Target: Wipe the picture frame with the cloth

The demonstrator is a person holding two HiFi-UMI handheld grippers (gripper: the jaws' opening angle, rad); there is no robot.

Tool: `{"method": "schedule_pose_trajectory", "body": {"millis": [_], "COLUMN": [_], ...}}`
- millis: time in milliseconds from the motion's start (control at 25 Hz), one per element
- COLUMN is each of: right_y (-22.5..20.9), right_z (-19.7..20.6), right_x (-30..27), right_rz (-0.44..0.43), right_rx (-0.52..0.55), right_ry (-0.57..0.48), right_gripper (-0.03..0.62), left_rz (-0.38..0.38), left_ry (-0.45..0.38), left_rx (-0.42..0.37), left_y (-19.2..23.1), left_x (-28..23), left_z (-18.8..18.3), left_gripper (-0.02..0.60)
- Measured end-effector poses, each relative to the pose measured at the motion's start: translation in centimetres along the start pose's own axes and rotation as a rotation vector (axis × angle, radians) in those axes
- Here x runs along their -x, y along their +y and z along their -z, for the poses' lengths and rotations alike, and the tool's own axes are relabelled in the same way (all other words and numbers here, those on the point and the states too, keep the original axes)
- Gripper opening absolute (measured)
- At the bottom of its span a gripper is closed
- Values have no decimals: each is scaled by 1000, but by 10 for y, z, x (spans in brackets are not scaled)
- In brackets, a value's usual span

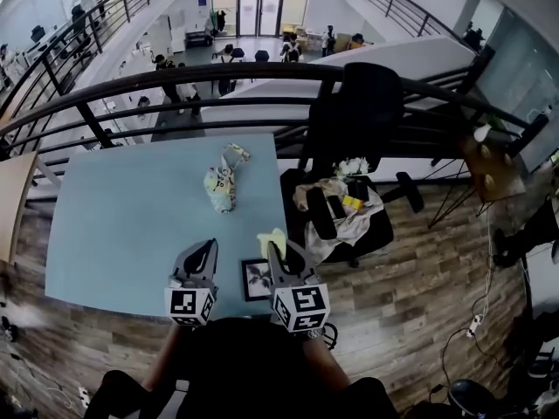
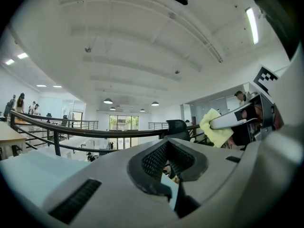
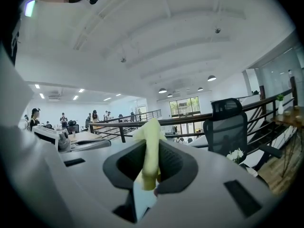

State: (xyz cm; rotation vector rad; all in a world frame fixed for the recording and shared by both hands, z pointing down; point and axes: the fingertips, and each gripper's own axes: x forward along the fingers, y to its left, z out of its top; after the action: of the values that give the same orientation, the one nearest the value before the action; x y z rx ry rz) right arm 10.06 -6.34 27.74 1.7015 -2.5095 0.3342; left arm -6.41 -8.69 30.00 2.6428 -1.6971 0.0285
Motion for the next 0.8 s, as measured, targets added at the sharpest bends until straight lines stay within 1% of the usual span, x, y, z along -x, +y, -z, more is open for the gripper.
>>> {"method": "schedule_pose_trajectory", "body": {"millis": [120, 280, 600, 800], "right_y": [-1, -1, 11, 15], "right_z": [-12, -25, -33, -36], "right_x": [6, 12, 11, 5], "right_rz": [11, 21, 10, -1], "right_rx": [8, 13, -12, -28], "right_ry": [-25, -62, -103, -105], "right_gripper": [58, 58, 58, 58], "left_rz": [-5, 8, 24, 12], "left_ry": [-7, -41, -69, -65], "left_rx": [-1, -3, -25, -22], "left_y": [3, 2, 0, 8], "left_x": [-3, -7, -8, -8], "left_z": [-9, -22, -32, -33], "left_gripper": [-3, -3, -3, -3]}}
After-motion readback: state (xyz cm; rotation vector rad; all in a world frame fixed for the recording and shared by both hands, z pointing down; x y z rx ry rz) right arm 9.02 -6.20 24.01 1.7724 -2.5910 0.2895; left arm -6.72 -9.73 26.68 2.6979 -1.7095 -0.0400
